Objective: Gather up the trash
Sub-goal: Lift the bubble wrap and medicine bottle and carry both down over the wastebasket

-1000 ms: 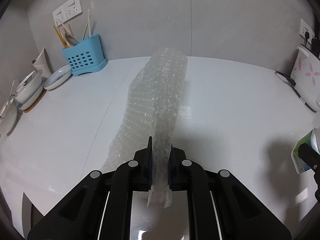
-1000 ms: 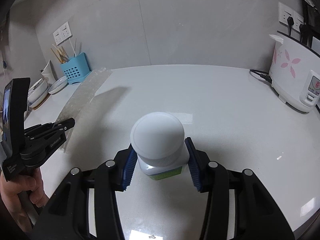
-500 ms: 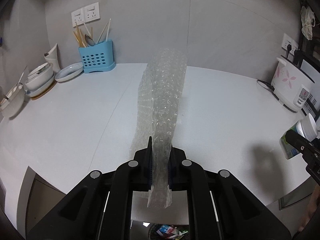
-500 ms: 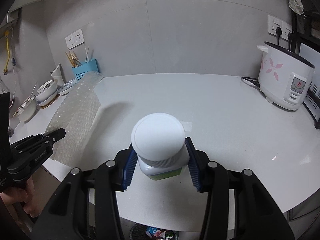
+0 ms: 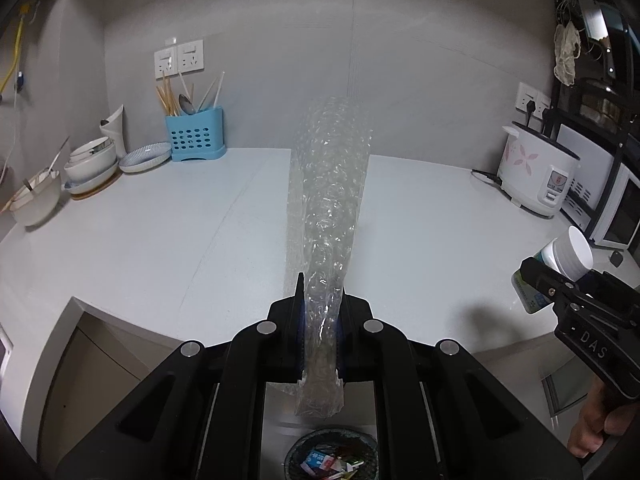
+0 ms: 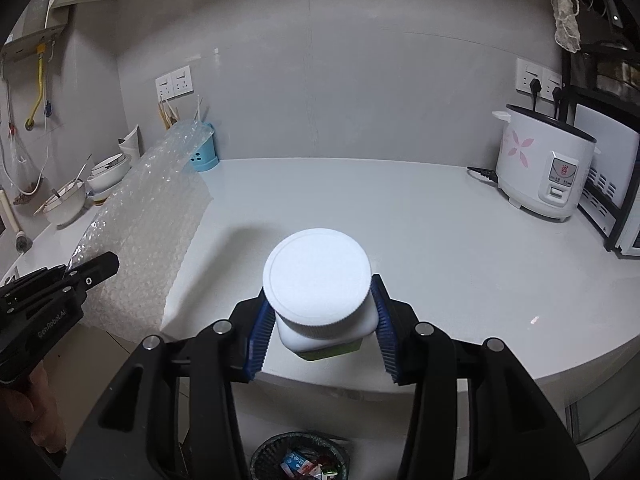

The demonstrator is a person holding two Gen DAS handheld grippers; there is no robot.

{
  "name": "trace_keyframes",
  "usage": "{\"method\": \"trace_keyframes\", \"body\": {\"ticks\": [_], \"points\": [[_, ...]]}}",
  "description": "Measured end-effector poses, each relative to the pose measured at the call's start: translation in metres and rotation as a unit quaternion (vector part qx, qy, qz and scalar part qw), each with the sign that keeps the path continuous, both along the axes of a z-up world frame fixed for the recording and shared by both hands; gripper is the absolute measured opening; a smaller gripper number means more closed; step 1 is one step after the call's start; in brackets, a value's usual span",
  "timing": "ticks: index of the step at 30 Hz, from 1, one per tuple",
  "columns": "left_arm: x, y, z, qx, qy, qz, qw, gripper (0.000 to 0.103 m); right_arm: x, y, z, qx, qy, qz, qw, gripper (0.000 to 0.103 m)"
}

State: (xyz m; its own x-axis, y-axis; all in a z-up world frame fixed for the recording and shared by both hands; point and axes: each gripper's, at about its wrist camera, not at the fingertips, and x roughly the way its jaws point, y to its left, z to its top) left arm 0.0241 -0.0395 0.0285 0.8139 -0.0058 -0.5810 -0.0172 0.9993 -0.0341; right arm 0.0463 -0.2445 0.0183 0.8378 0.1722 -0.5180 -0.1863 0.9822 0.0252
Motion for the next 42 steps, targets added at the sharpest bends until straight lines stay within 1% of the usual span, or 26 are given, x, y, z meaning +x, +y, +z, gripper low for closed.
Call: {"method": "trace_keyframes", "body": {"ticks": [9, 14, 17, 22, 24, 25, 32, 33, 36, 38, 40, 42], "points": [[-0.060, -0.001, -0.011, -0.012, -0.015, -0.015, 0.9997, 0.010, -0.054, 0.021, -0.008, -0.003, -0.016, 0.019, 1.000, 0.043], [-0.093, 0.001, -0.023, -0.022, -0.017, -0.022, 0.9994, 0.010, -0.077, 0.030, -0.016, 0.003, -0.017, 0.032, 0.999, 0.043], [-0.112, 0.001, -0.033, -0.018, -0.020, -0.017, 0.9995, 0.010, -0.091, 0.033, -0.022, 0.006, -0.020, 0.036, 0.999, 0.043], [-0.139, 0.000, -0.054, -0.023, -0.012, -0.023, 0.9994, 0.010, -0.119, 0.037, -0.033, 0.008, -0.026, 0.044, 0.999, 0.042], [-0.152, -0.001, -0.063, -0.025, -0.017, -0.026, 0.9992, 0.010, -0.132, 0.039, -0.039, 0.007, -0.029, 0.046, 0.998, 0.042], [-0.156, -0.003, -0.068, -0.020, -0.017, -0.023, 0.9994, 0.010, -0.137, 0.040, -0.041, 0.007, -0.029, 0.048, 0.998, 0.042], [-0.174, -0.007, -0.109, -0.022, 0.001, -0.023, 0.9995, 0.010, -0.166, 0.045, -0.072, -0.007, -0.027, 0.052, 0.998, 0.042], [-0.176, -0.007, -0.113, -0.027, -0.001, -0.028, 0.9993, 0.010, -0.167, 0.044, -0.077, -0.007, -0.023, 0.052, 0.998, 0.042], [-0.180, -0.010, -0.131, -0.015, -0.001, -0.029, 0.9995, 0.010, -0.166, 0.039, -0.097, -0.001, -0.006, 0.050, 0.999, 0.042], [-0.180, -0.010, -0.147, -0.015, 0.012, -0.031, 0.9993, 0.010, -0.164, 0.036, -0.112, 0.001, 0.004, 0.045, 0.999, 0.042], [-0.181, -0.009, -0.162, -0.023, 0.023, -0.038, 0.9988, 0.010, -0.162, 0.032, -0.127, -0.002, 0.012, 0.034, 0.999, 0.042], [-0.183, -0.011, -0.178, -0.020, 0.033, -0.037, 0.9986, 0.010, -0.159, 0.029, -0.144, 0.001, 0.024, 0.027, 0.999, 0.042]]}}
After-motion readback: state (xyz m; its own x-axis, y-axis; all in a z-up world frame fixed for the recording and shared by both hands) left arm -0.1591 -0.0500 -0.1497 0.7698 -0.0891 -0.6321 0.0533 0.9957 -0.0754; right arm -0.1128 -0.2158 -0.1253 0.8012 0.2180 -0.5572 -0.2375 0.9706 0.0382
